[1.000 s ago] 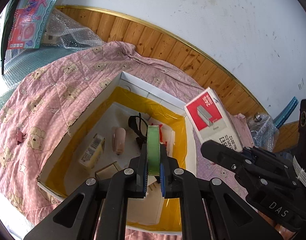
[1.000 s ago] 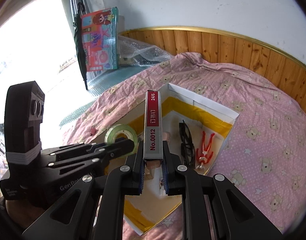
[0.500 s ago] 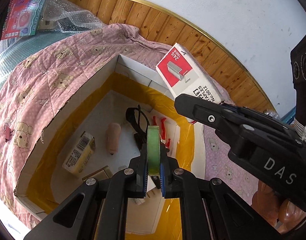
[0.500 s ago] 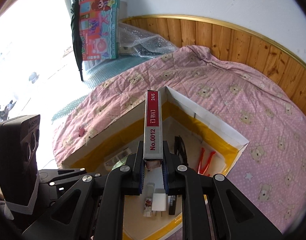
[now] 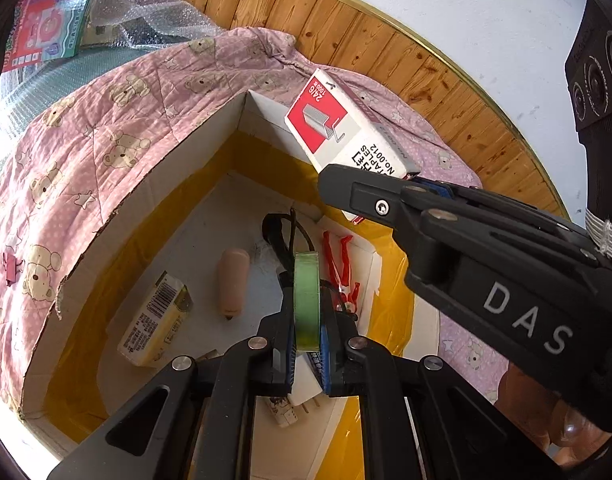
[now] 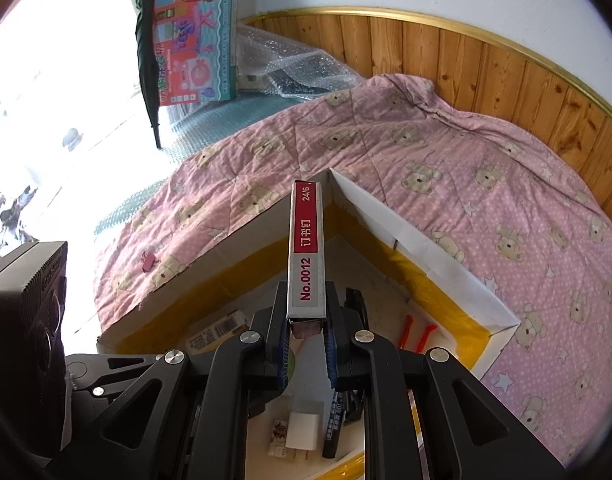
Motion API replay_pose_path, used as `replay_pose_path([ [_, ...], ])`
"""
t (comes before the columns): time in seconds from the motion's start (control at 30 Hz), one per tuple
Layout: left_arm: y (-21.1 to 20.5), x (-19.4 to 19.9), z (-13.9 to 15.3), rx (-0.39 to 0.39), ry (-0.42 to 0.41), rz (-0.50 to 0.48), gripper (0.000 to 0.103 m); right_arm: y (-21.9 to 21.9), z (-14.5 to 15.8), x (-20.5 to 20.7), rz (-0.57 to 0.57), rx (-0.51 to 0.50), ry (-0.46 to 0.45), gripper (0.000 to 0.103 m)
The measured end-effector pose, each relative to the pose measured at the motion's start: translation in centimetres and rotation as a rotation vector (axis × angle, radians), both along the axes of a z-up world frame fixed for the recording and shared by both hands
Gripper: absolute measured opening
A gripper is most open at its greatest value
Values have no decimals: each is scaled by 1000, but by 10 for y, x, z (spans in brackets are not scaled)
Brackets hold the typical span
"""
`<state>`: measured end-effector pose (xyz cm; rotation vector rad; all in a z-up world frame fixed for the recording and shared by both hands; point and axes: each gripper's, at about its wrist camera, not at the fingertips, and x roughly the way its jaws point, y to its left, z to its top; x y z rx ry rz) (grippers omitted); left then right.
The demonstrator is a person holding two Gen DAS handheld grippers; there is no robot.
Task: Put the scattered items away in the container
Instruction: 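Lower into the box and open the right gripper while the left releases the tape roll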
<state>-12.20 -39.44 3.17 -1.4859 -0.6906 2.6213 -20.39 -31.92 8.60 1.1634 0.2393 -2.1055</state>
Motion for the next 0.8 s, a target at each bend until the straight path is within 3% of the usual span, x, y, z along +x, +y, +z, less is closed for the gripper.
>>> replay_pose_path([
  [0.27, -1, -8, -12, 45, -47, 27, 10, -3, -6, -20, 8, -2, -26, 15],
  [0.63, 0, -26, -15, 28, -80, 71, 10, -19, -18, -44, 56, 18, -71, 16],
  [0.67, 0, -30, -18, 16, -93, 84, 12, -21, -24, -49, 58, 20, -82, 18],
  [0.7, 0, -37, -25, -3, -116, 87, 23, -22, -30, -54, 59, 22, -95, 19],
  [0.73, 0, -42, -32, -12, -145, 94, 40, -21, -37, -60, 37, 34, -107, 33],
  [0.77, -7, -45, -40, 28, -198, 121, 41, -17, -43, -65, 13, 40, -119, 41],
  [0.8, -14, -43, -42, 80, -210, 143, 43, -13, -44, -67, 1, 33, -131, 41],
])
